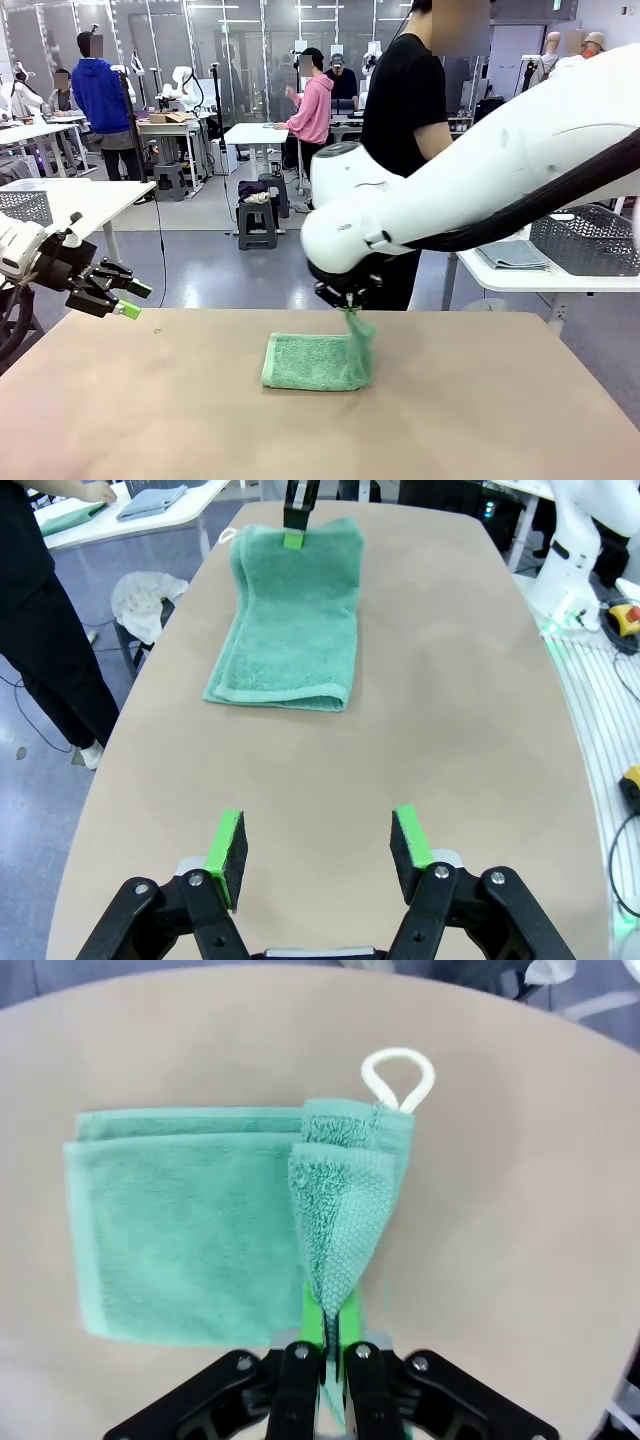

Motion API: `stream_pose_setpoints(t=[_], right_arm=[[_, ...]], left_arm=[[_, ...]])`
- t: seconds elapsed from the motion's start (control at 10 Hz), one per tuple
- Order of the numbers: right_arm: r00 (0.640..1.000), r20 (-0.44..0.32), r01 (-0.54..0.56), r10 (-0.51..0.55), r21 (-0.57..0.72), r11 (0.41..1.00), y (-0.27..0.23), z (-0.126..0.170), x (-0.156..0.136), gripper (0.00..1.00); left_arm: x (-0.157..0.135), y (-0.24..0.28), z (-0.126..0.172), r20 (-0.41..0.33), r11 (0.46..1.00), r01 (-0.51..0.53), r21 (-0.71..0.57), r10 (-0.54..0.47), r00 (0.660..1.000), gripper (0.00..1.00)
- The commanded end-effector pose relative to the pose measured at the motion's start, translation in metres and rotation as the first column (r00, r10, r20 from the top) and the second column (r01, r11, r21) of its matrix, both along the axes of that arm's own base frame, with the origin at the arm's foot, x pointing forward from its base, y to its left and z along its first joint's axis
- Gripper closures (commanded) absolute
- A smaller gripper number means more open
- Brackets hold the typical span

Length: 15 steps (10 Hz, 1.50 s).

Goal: Fold the towels and place them in the basket.
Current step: When a person lays out a Towel with hook on the table, fold it in half twice.

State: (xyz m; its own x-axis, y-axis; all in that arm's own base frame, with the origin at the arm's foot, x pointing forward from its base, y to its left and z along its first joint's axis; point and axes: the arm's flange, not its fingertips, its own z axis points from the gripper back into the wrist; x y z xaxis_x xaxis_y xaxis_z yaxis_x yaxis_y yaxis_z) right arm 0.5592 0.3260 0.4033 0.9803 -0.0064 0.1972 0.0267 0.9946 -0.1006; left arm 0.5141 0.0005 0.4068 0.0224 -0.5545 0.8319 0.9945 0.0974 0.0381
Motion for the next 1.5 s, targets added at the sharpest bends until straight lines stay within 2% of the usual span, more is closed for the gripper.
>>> stream_pose_setpoints(t=[0.0, 0.3, 0.7, 1.0, 1.2, 1.3, 1.4], right_arm=[[0.999, -0.009, 0.036, -0.036, 0.014, 0.999, 0.034, -0.006, 0.020, 1.00], [0.998, -0.022, 0.063, -0.062, 0.070, 0.996, 0.064, -0.025, 0.037, 1.00], [0.994, -0.091, 0.067, -0.057, 0.110, 0.992, 0.086, -0.041, 0.036, 1.00], [0.994, -0.054, 0.100, -0.093, 0.133, 0.986, 0.096, -0.051, 0.039, 1.00], [0.993, -0.068, 0.101, -0.092, 0.138, 0.985, 0.099, -0.060, 0.042, 1.00], [0.994, -0.074, 0.093, -0.083, 0.146, 0.985, 0.101, -0.062, 0.040, 0.74], [0.994, -0.067, 0.091, -0.081, 0.157, 0.983, 0.101, -0.061, 0.039, 0.74]], left_arm=[[-0.002, 0.001, 0.001, 0.011, 1.000, 0.005, 0.000, -0.005, 1.000, 0.27], [-0.002, 0.001, 0.001, 0.011, 1.000, 0.005, 0.000, -0.005, 1.000, 0.27], [-0.002, 0.001, 0.001, 0.011, 1.000, 0.005, 0.000, -0.005, 1.000, 0.27], [-0.002, 0.001, 0.001, 0.011, 1.000, 0.005, 0.000, -0.005, 1.000, 0.27], [-0.002, 0.001, 0.001, 0.011, 1.000, 0.005, 0.000, -0.005, 1.000, 0.27], [-0.002, 0.001, 0.001, 0.011, 1.000, 0.005, 0.000, -0.005, 1.000, 0.27], [-0.002, 0.001, 0.001, 0.011, 1.000, 0.005, 0.000, -0.005, 1.000, 0.27]])
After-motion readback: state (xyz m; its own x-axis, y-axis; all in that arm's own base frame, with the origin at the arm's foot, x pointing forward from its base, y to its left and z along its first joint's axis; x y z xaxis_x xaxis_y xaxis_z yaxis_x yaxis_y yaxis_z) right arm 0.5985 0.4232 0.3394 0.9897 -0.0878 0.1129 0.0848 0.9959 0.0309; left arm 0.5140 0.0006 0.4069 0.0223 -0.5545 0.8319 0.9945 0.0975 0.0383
